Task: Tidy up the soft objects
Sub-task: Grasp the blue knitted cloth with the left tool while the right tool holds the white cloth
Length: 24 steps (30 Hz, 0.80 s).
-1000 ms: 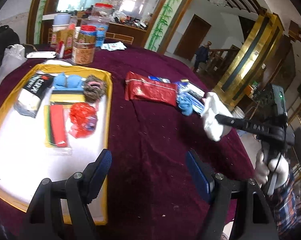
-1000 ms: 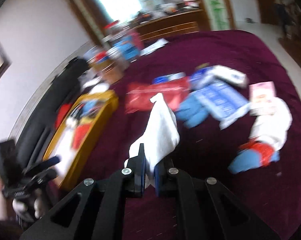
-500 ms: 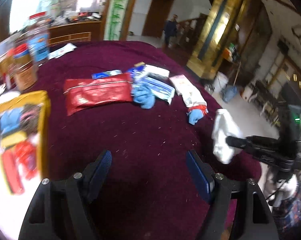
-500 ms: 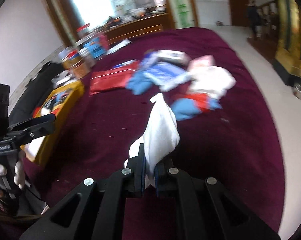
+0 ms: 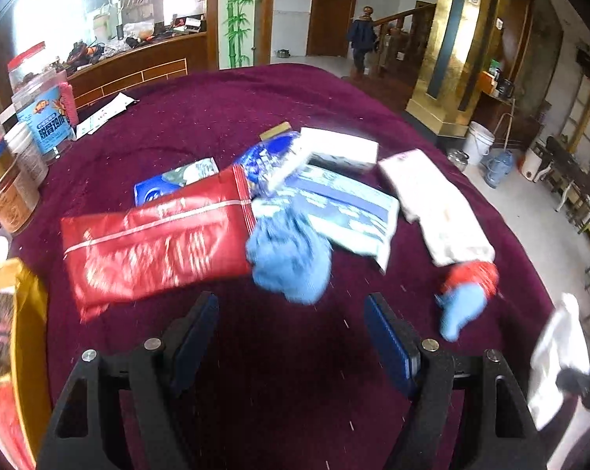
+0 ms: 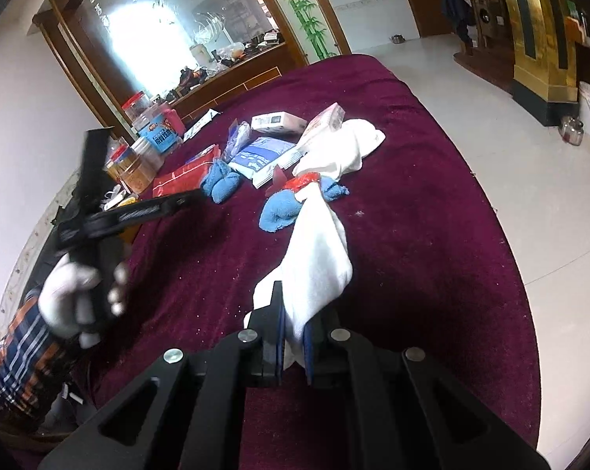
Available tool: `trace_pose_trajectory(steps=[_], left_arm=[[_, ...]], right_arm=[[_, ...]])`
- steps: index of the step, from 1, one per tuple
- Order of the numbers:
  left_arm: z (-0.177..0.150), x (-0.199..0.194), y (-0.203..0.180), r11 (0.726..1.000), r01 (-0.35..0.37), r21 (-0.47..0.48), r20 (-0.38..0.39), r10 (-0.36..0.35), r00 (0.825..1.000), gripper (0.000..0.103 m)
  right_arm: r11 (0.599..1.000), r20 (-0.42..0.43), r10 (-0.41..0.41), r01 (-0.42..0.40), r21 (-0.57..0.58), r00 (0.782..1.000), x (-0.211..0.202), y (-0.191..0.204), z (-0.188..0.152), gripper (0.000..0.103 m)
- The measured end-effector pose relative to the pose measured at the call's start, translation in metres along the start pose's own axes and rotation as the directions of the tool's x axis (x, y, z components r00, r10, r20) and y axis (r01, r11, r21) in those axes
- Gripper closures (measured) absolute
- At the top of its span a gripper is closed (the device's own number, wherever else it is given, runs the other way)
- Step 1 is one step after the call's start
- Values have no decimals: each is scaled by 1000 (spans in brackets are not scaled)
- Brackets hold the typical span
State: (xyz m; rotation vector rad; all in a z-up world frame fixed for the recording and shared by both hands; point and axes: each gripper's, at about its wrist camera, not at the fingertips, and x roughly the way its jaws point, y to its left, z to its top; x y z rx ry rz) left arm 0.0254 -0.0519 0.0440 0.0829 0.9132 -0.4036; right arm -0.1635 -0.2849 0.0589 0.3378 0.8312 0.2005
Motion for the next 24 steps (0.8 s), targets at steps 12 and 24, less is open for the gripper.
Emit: trace_pose_trajectory(steps=[12,24], left_arm=[[22,40,-6,998,-65,17,-12,65,998,25],[7,-24,5,995,83,-47,58,-80,995,65]], right_arm=[[998,-10,57,-57,18,998,14,-7,5,95],[998,-23,62,-63,-21,998,15,15,4,95]])
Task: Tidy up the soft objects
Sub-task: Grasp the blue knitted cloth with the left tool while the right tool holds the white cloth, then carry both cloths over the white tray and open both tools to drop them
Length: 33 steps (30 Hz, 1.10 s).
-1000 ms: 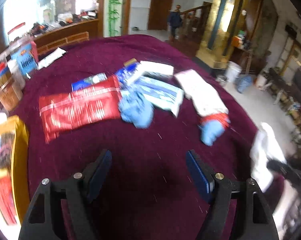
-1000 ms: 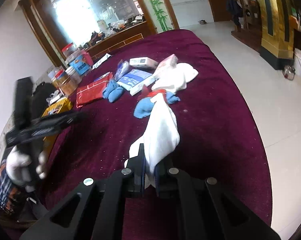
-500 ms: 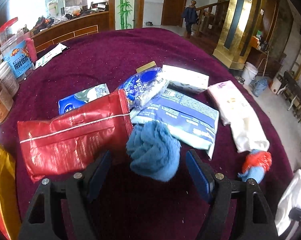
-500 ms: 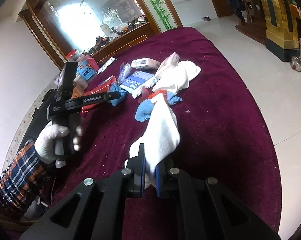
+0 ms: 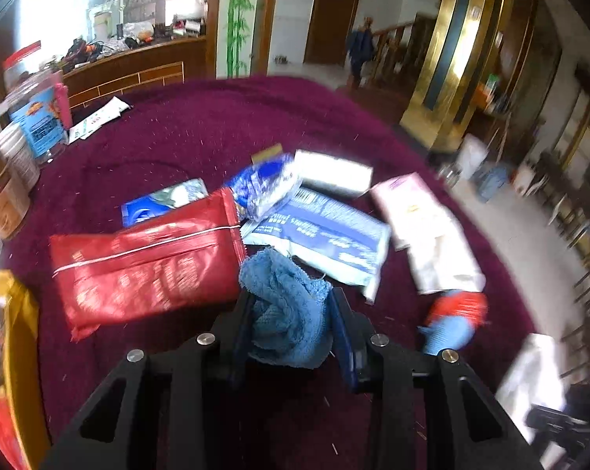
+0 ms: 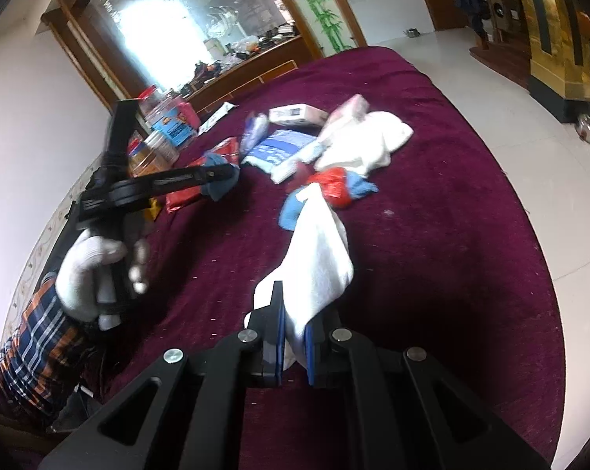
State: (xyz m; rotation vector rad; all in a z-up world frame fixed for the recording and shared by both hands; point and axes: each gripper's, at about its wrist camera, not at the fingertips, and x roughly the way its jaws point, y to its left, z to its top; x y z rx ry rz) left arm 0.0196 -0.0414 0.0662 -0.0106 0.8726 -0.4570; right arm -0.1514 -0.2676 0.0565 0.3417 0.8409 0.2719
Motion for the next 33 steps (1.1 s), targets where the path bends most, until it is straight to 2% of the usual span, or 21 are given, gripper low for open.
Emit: trace_pose_trajectory(steps=[3,6,10,14,16,18,20,24,29,33], left_arm=[[-12,-49,19,996,67,-52,64,-64,996,65],[-28,-97,54,990,81,-117,120,-67,990,65],[-56,-148,106,982,17,-190,158,14,987,64],[-91,-186,166,961,-118,-252,152,160,975,64],[-105,-193,189,944,-181,-277,129,223,966,64],[-121,-198,218,916,-259,-308,97,301,949,64],[-134,-197,244,893,-289,-344,60,328,943,64],[-151,-191,281,866,-319,-385,-2,345,939,64],[-154,-168,306,865,-317,-389,-71,315,946,63],[-154,-160,316,862,-319,-394,-88,310,947,57]], right_arm=[[999,0,14,-14,-41,1000,1,22,4,95],[995,-9,31,-32,-92,999,5,47,7,95],[981,-35,69,-75,-178,997,17,97,9,95],[956,-73,114,-130,-264,991,34,152,9,95],[940,-94,139,-162,-300,986,42,180,8,95],[926,-115,162,-191,-327,980,49,203,7,95],[911,-135,170,-207,-356,976,58,230,5,95],[883,-189,174,-238,-405,966,80,274,-2,95],[860,-232,169,-258,-440,958,100,313,-8,95],[849,-270,157,-270,-454,950,120,338,-7,95]])
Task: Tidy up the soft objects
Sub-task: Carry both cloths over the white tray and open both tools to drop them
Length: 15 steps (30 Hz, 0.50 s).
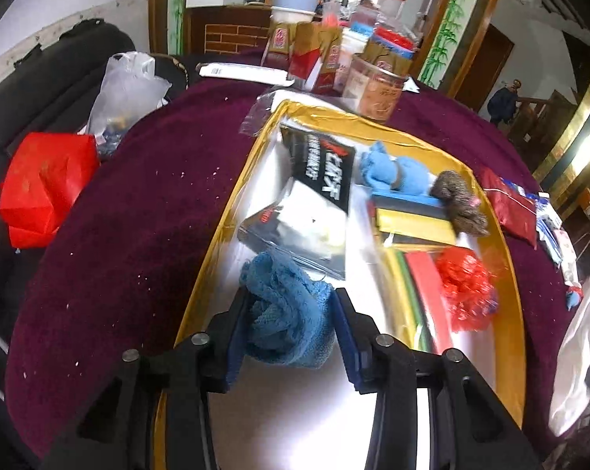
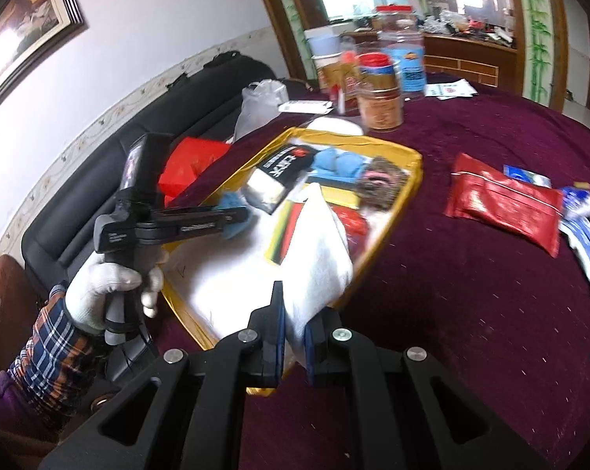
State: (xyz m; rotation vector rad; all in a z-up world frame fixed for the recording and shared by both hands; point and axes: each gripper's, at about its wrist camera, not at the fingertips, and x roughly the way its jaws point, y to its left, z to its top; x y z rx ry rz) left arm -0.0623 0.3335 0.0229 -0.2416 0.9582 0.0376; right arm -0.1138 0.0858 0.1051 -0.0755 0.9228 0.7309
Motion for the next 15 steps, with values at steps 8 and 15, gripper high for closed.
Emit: trace_pose_trajectory(steps=[8,15], left_arm=[[-7,-27,24,980,152,-131,73,-143,987,45],[-36,-73,53,942,235,-239,215,-185,959,37]], right_arm=[[999,-111,37,-36,10,993,69,21,40,95],[999,-234,34,-31,17,972,136,37,60,95]])
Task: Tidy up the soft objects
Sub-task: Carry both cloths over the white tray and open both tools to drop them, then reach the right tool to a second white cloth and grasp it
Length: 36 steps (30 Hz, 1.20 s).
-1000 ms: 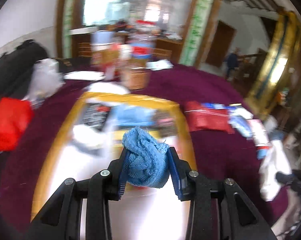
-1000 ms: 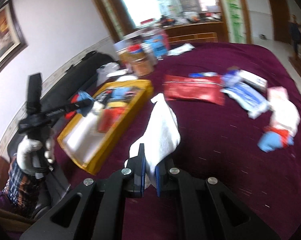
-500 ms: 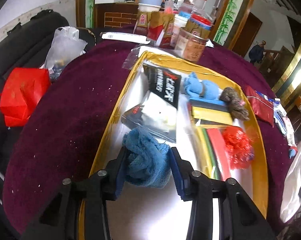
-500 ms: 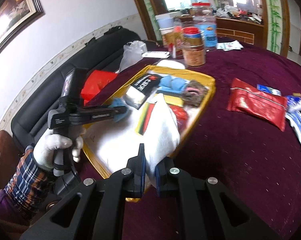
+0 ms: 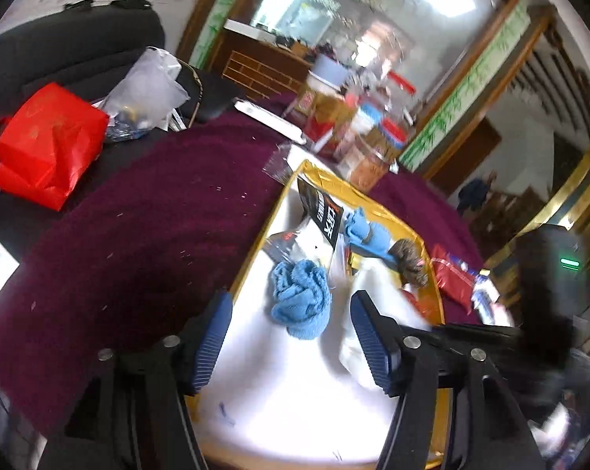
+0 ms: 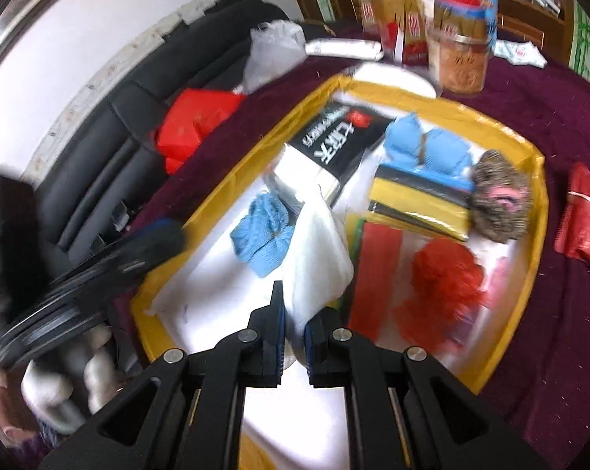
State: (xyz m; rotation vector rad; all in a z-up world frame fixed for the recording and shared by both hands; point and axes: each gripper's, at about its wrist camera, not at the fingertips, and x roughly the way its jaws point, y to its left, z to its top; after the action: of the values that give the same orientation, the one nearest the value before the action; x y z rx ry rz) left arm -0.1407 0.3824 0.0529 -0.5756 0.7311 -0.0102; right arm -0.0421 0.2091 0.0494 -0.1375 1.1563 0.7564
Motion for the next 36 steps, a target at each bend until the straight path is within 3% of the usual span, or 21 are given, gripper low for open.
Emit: trace_pose_trajectory(steps=[10,13,15,17,20,22,24,26,27,28,31,36], left_arm=[[-10,-15,9,1000,-1,-21,37,2,999,34],[-13,-13,10,999,0,-35,27,1,1000,32],[-15,-13,8,999,5,-40,22,-4,1000,32],[-18,-14,3,999,14,-34,26,-13,1000,31],[-21,-16,-9,999,38,-15,31,-38,999,30],[-23,-17,-21,998,61,6,32,-61,998,30],[-25,-16,-33,996,86,29,29,-87,996,29],[-29,-16,-46,992,116,49,25,-117,993,28],[-30,-15,-53,990,130,60,21,-132,991,28],[-33,-14,-62,987,147,73,13,-148,989,28],[-41,-11,-83,976,201,85,-28,-199,980,27],[-59,-1,-123,956,259,141,-109,-245,963,27]], right_arm=[[994,-62,-107,109,29,992,48,-6,27,93],[995,-31,-87,89,48,996,40,-8,24,76],[995,4,-55,55,83,998,27,-13,23,56],[996,75,-37,30,89,997,2,-16,19,53],[997,182,-68,61,49,981,-41,-21,8,43],[992,272,-126,121,34,954,-73,-29,-8,36],[977,362,-210,213,34,908,-103,-40,-24,16],[945,450,-318,315,84,834,-136,-64,-50,4],[931,469,-361,341,132,806,-149,-82,-63,4],[923,464,-385,348,167,798,-158,-97,-69,4],[878,371,-459,350,326,807,-182,-167,-96,4],[711,271,-630,401,578,728,-230,-264,-163,4]])
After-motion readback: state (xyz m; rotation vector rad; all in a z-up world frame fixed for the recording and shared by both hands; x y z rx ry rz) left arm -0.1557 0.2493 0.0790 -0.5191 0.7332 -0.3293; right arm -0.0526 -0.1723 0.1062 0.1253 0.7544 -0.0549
